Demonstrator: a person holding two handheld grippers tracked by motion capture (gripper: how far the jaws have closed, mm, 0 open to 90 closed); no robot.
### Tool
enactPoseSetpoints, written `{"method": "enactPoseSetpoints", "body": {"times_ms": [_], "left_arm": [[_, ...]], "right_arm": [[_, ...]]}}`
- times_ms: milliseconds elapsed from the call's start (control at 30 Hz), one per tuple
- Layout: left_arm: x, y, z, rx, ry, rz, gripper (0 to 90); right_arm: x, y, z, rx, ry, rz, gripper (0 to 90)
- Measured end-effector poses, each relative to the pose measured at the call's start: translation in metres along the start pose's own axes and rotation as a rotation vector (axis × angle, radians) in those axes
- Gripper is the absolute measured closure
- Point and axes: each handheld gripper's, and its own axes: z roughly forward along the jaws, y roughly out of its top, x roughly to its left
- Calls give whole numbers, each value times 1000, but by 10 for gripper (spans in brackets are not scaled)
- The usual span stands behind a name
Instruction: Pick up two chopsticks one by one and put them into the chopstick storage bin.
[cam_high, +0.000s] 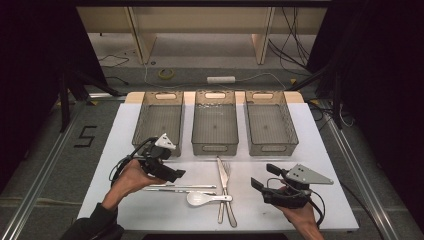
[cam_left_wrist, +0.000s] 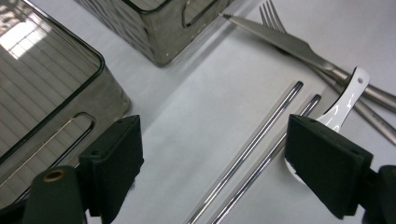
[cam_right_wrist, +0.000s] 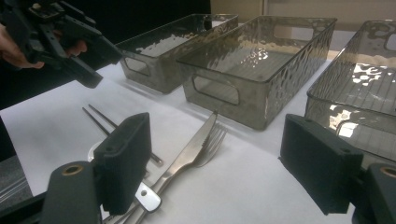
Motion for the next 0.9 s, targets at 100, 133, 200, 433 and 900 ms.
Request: {"method": "enactPoseSetpoints", "body": {"times_ms": [100,133,200,433,900], "left_arm": [[5,5,6,59,-3,21,205],[5,5,6,59,-3,21,209],[7,3,8,85,-11,28,211],[7,-2,17,158,-11,76,281],[3,-6,39,299,-77,168,466]], "right_arm": [[0,0,0,1,4,2,257],[0,0,0,2,5,2,257],[0,0,0,3,7,1,257],[1,0,2,19,13,-1,257],[2,0,4,27,24,-3,259]]}}
